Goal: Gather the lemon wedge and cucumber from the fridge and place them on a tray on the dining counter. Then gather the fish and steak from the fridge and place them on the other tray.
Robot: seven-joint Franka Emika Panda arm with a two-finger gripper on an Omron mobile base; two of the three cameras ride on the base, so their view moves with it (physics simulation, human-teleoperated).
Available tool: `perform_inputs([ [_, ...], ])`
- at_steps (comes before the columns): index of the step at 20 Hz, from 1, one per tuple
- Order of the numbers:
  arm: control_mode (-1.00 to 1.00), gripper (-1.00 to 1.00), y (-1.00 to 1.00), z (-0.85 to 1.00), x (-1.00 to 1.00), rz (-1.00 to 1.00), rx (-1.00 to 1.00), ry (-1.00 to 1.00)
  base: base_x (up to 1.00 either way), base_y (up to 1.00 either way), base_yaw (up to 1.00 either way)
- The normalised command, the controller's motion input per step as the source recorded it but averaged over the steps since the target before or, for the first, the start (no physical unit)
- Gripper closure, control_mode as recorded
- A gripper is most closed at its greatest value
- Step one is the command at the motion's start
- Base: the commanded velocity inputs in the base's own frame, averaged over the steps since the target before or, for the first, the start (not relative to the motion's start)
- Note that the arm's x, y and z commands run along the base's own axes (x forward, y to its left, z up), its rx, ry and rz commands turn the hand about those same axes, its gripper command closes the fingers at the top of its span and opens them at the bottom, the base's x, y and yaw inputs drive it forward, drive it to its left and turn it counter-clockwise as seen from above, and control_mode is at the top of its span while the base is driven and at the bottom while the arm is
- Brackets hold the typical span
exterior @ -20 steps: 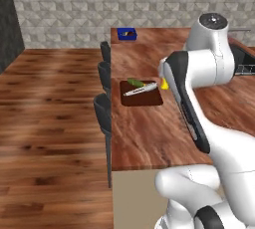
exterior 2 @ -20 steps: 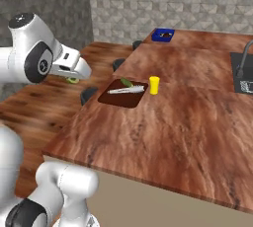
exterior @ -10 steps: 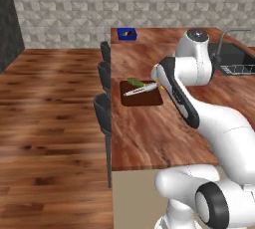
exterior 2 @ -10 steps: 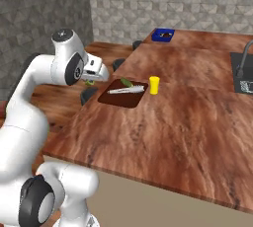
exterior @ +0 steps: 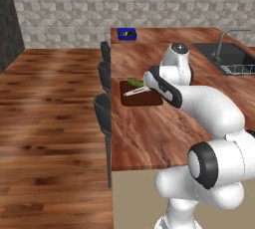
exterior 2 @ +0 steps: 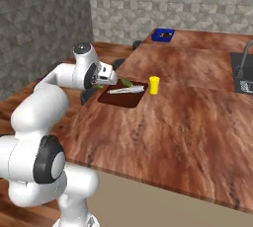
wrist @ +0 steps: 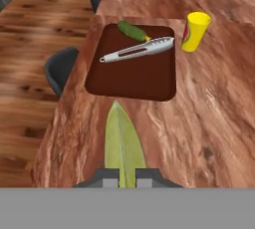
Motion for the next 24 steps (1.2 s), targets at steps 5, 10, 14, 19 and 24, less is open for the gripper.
perform_inputs([
  [5, -1.0, 1.0, 0.0, -0.46, 0.88, 0.02, 0.0, 0.02, 0.0, 0.0, 0.0],
  [10, -1.0, 1.0, 0.0, -0.42, 0.77, 0.01, 0.0, 0.01, 0.0, 0.0, 0.0],
  [14, -1.0, 1.0, 0.0, -0.4, 0.73, 0.0, 0.0, 0.0, 0.0, 0.0, 0.0],
  [19, -1.0, 1.0, 0.0, -0.37, 0.61, 0.0, 0.0, 0.0, 0.0, 0.0, 0.0],
  [24, -1.0, 1.0, 0.0, -0.38, 0.53, 0.0, 0.0, 0.0, 0.0, 0.0, 0.0],
])
